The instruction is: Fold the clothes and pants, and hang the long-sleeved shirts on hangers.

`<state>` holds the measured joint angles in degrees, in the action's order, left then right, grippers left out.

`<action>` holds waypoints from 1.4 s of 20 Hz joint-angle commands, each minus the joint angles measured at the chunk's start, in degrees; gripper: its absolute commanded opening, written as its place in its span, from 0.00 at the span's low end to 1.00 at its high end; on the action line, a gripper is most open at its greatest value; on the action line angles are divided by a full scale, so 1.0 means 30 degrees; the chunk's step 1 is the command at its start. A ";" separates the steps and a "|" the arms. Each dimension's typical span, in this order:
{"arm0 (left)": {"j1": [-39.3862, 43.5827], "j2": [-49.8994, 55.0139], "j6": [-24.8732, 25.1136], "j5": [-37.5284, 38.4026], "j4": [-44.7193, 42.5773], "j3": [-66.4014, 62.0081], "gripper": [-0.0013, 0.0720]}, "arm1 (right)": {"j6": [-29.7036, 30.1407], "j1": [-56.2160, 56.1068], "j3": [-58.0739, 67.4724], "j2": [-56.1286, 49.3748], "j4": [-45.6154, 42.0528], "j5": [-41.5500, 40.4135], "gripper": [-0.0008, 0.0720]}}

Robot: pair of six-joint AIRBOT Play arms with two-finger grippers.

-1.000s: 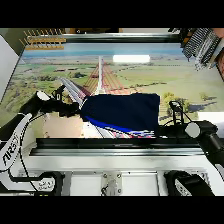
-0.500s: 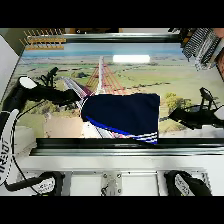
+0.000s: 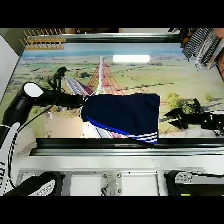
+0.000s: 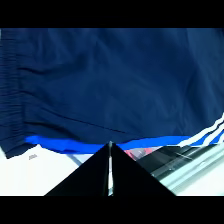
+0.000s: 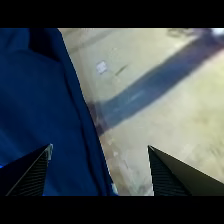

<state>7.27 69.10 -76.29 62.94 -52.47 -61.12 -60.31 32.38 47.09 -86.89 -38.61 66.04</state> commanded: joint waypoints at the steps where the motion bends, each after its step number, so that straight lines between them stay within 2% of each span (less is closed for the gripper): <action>1: 0.1494 -0.0211 -0.0219 -0.0998 0.0007 0.0342 0.04 | 0.1115 -0.1989 0.0022 -0.1545 0.1341 -0.1151 0.91; 3: 0.2076 -0.0211 -0.0226 -0.1341 0.0022 0.0342 0.04 | 0.1115 -0.3694 0.0022 -0.1559 0.1443 -0.1960 0.91; 7: 0.2871 -0.0211 -0.0233 -0.1501 0.0022 0.0342 0.04 | 0.1202 -0.6819 0.0022 -0.1727 0.3854 -0.3373 0.91; 8: 0.2994 -0.0211 -0.0233 -0.1494 0.0022 0.0342 0.04 | 0.1217 -0.7344 0.0036 -0.1778 0.4269 -0.3723 0.88; 10: 0.3257 -0.0211 -0.0240 -0.1494 0.0015 0.0342 0.04 | 0.2171 -0.8029 0.0160 -0.1814 0.4707 -0.4014 0.56; 11: 0.3293 -0.0211 -0.0240 -0.1501 0.0015 0.0342 0.04 | 0.2484 -0.8131 0.0299 -0.1814 0.4816 -0.4007 0.48; 12: 0.3293 -0.0211 -0.0240 -0.1501 0.0015 0.0342 0.04 | 0.2659 -0.8116 0.0503 -0.1807 0.4816 -0.3985 0.48; 13: 0.3293 -0.0211 -0.0240 -0.1494 0.0015 0.0342 0.04 | 0.2769 -0.8036 0.0809 -0.1807 0.4758 -0.3934 0.37; 14: 0.3293 -0.0211 -0.0233 -0.1508 0.0007 0.0342 0.04 | 0.3366 -0.7839 0.1275 -0.1792 0.4699 -0.3781 0.05; 15: 0.3293 -0.0211 -0.0240 -0.1501 0.0007 0.0342 0.04 | 0.3628 -0.7541 0.1938 -0.1792 0.4590 -0.3730 0.02; 18: 0.3293 -0.0211 -0.0248 -0.1501 0.0015 0.0342 0.04 | 0.3424 -0.6120 0.4962 -0.1792 0.3104 -0.4284 0.02; 24: 0.3293 -0.0211 -0.0372 -0.1501 0.0000 0.0342 0.04 | -0.0539 -0.1610 1.1795 -0.1792 -0.2492 -0.8422 0.02; 28: 0.3293 -0.0211 -0.0386 -0.1530 0.0007 0.0342 0.04 | -0.4408 0.2361 1.2976 -0.1421 -0.4998 -0.9158 0.01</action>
<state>17.10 68.49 -77.34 58.46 -52.45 -60.12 -64.14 31.77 82.56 -91.88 -46.28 41.89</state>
